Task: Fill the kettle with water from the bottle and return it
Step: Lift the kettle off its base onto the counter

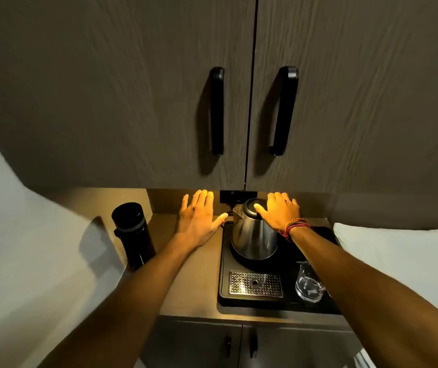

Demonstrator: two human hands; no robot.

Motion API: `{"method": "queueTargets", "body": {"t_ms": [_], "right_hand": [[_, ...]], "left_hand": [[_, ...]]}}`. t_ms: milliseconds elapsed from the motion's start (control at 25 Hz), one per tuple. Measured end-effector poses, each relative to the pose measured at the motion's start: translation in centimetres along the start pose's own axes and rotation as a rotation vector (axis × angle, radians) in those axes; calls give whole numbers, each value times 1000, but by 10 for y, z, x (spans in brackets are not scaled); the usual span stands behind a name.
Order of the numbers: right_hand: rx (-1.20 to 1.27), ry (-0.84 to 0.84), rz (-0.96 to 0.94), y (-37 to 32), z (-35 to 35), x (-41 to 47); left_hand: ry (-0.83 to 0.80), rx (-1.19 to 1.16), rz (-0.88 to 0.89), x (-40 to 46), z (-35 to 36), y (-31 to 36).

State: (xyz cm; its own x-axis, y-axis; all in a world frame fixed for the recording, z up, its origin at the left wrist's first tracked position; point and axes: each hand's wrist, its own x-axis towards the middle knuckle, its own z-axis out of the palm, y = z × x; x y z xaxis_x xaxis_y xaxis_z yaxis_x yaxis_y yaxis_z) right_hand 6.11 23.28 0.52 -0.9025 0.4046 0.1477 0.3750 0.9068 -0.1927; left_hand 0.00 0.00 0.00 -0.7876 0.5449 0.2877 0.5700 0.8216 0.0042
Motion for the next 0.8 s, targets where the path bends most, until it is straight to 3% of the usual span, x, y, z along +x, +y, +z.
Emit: {"method": "queueTargets", "body": {"t_ms": [240,520,680,800], "right_hand": [[67,-107,-62,7,17,32],[210,-81,-85,11,19,34],[376,-152,-50,23,11,30],[593,-196,201,46,13,25]], "left_hand": [[1,40,-80,27,24,13],[4,22,-39,38,12,10],[-19,-39,-18,38,-3,3],[0,-174,-78,35,-13,-10]]}}
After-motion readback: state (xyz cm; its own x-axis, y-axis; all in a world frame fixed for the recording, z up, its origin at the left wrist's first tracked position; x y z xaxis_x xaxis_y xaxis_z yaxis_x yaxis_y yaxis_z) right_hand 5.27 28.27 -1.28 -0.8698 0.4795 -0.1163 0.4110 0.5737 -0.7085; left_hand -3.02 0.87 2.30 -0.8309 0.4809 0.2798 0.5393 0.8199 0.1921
